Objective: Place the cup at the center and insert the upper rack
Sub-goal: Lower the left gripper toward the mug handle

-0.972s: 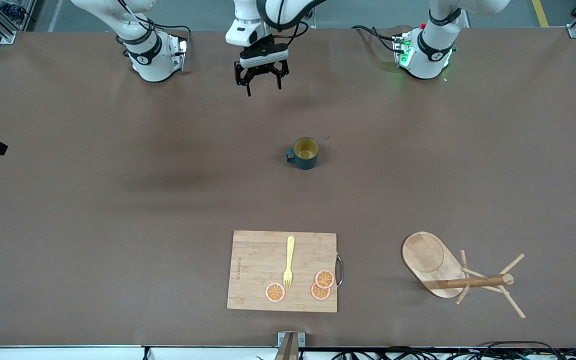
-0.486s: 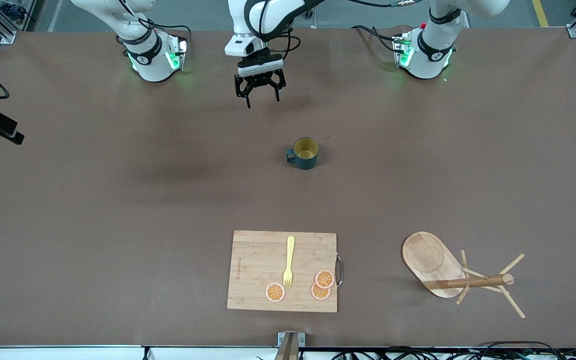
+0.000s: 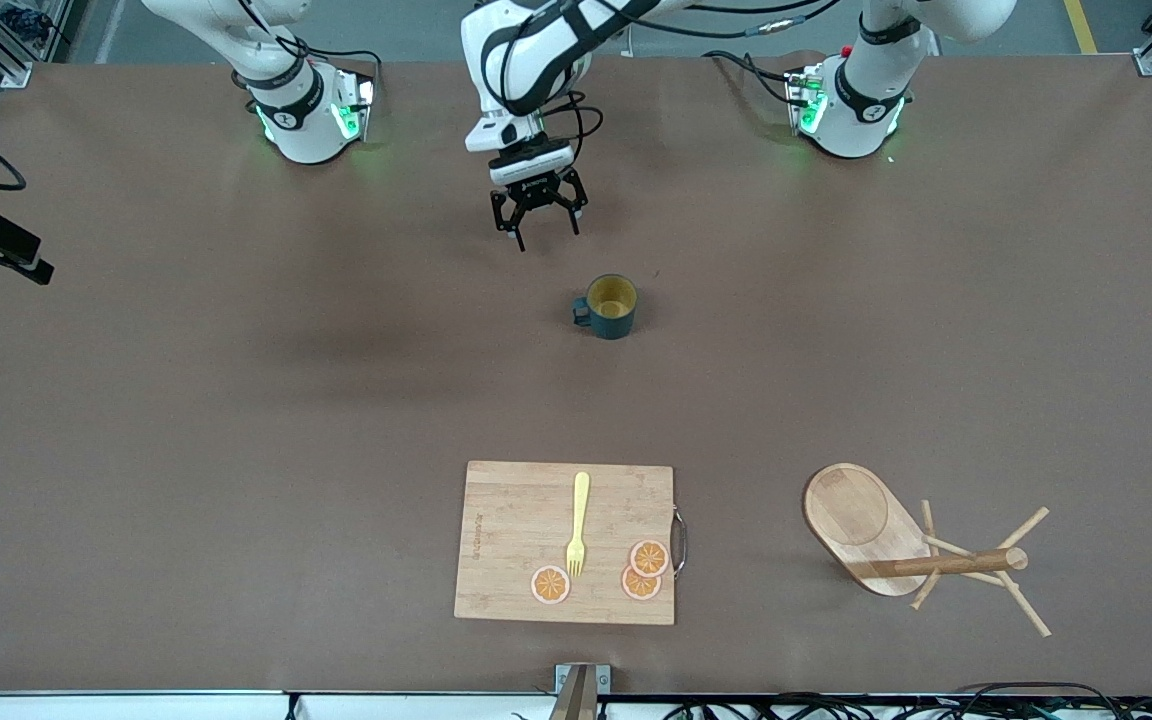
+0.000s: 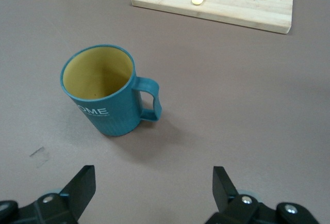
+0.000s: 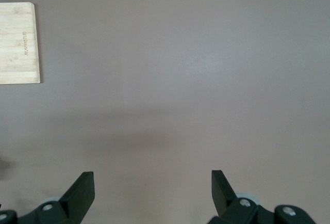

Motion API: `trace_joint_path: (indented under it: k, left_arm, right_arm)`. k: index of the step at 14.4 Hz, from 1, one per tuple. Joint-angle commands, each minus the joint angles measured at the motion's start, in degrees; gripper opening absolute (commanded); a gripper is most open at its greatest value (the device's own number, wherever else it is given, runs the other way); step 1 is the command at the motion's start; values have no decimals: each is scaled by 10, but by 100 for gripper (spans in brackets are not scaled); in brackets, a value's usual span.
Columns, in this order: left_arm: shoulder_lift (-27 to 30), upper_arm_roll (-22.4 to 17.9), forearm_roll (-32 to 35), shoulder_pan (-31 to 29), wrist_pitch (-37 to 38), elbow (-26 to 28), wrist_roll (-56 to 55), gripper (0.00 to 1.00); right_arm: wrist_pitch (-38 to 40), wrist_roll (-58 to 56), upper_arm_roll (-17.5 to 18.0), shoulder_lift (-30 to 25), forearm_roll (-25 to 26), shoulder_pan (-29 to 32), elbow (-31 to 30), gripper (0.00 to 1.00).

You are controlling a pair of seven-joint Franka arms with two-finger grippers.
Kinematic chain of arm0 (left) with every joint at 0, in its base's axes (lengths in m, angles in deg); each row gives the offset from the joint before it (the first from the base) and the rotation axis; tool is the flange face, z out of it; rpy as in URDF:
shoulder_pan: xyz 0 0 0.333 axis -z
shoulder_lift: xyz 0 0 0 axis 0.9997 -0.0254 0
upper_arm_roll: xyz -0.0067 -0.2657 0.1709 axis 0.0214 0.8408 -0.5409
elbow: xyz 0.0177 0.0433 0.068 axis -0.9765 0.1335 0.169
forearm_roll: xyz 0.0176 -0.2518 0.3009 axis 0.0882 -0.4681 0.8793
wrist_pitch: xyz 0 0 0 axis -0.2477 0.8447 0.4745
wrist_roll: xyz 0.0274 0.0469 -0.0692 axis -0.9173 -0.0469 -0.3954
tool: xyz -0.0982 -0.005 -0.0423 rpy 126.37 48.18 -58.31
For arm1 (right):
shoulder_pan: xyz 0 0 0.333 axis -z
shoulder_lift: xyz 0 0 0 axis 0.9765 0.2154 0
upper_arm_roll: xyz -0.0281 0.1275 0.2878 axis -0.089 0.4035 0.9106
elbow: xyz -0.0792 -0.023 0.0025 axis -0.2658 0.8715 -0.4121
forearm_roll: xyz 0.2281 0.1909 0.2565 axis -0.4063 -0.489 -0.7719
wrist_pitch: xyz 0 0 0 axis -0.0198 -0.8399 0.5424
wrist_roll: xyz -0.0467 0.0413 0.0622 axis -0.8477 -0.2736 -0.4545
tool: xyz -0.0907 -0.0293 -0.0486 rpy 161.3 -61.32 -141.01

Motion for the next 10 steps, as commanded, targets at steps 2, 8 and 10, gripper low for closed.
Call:
trace_joint_path:
  k: [2, 8, 10]
  left_arm:
    - [-20, -20, 47, 25, 14, -16, -5, 100]
    - [-39, -96, 108, 110, 20, -16, -55, 99]
    - [-46, -99, 123, 112, 26, -15, -65, 99]
  right_arm:
    - [-10, -5, 0, -18, 4, -1, -8, 100]
    - [-9, -6, 0, -15, 0, -2, -5, 100]
    - [-9, -6, 0, -15, 1, -2, -4, 100]
